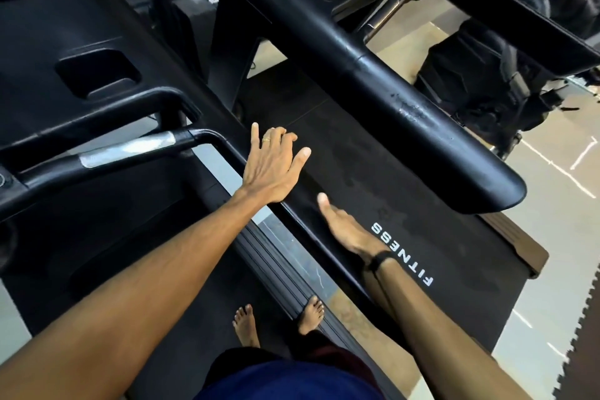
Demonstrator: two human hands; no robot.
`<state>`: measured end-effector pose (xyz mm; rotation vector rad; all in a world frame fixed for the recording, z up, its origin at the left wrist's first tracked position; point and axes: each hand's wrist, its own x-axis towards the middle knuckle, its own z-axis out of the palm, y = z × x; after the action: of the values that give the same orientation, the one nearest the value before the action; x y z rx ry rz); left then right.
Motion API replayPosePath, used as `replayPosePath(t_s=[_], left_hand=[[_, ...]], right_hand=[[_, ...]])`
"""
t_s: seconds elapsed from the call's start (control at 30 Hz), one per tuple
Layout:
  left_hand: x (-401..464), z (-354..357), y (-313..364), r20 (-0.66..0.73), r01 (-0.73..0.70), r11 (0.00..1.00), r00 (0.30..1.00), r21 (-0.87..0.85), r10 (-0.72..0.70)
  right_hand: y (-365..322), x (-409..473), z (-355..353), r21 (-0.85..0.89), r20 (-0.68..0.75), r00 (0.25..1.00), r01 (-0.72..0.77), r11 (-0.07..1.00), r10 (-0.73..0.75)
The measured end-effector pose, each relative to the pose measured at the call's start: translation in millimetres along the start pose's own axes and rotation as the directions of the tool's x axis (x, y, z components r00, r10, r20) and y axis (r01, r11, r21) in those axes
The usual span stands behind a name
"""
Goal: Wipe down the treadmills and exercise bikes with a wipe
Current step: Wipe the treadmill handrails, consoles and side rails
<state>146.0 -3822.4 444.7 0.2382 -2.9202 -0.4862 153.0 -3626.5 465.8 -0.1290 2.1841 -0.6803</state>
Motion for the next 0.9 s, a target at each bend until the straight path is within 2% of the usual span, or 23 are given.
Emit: replayPosePath(t_s=[0.07,0.13,0.17,0.23,0.3,0.4,0.47,0.53,0.6,0.63,0.7,0.77,0.83,0.9], left_hand=[[1,0,-1,-0.005,0.018,1.0,1.0,0.01,-0.018],[1,0,-1,-0.013,0.025,1.0,1.0,0.01,-0.025],[1,1,-1,-0.017,0.025,1.0,1.0,0.006,-0.025],[2,2,-2,-0.017,0.022,1.0,1.0,-0.004,-0.022],[2,2,-2,-0.014,0.028,1.0,1.0,0.0,-0.028],[2,3,-1,-0.022,0.047,0.999,0.999,0.005,-0.047],[1,2,0,-0.014,0.055,0.998,0.998,-0.007,-0.056],[1,0,0,-0.017,0.054,0.998,0.998,-0.011,-0.055],[1,0,0,-0.016,0.053,0.999,0.998,-0.012,-0.053],[1,0,-1,-0.016,0.054,0.998,0.998,-0.011,-0.055],[1,1,-1,-0.015,0.058,0.998,0.998,-0.014,-0.058],[0,1,-1,-0.017,0.055,0.998,0.998,-0.021,-0.055],[1,1,-2,-0.021,0.052,0.998,0.998,-0.027,-0.053],[0,1,-2,-0.025,0.051,0.998,0.998,-0.037,-0.052]], right_hand=[[-21,3,14,-0.225,-0.029,0.985,0.158,0.962,-0.168],[-18,-19,27,-0.455,-0.065,0.921,0.315,0.833,-0.384],[-10,-38,32,-0.527,-0.069,0.874,0.378,0.761,-0.482],[24,-67,39,-0.585,-0.034,0.82,0.448,0.676,-0.572],[56,-82,33,-0.539,-0.029,0.853,0.426,0.727,-0.522],[64,-69,8,-0.323,-0.041,0.956,0.264,0.909,-0.292],[50,-36,-7,-0.119,0.072,0.995,0.071,0.99,-0.063],[26,-5,-14,0.002,0.146,0.989,-0.004,1.0,0.004],[-1,10,-8,-0.014,0.126,0.989,0.084,0.996,-0.081],[-12,10,-1,-0.086,0.089,0.982,0.177,0.981,-0.169],[-17,-9,14,-0.302,0.051,0.926,0.372,0.877,-0.375],[0,-43,23,-0.482,0.054,0.842,0.493,0.725,-0.537],[32,-71,25,-0.55,0.087,0.784,0.553,0.627,-0.615],[64,-82,18,-0.522,0.08,0.797,0.545,0.656,-0.599]])
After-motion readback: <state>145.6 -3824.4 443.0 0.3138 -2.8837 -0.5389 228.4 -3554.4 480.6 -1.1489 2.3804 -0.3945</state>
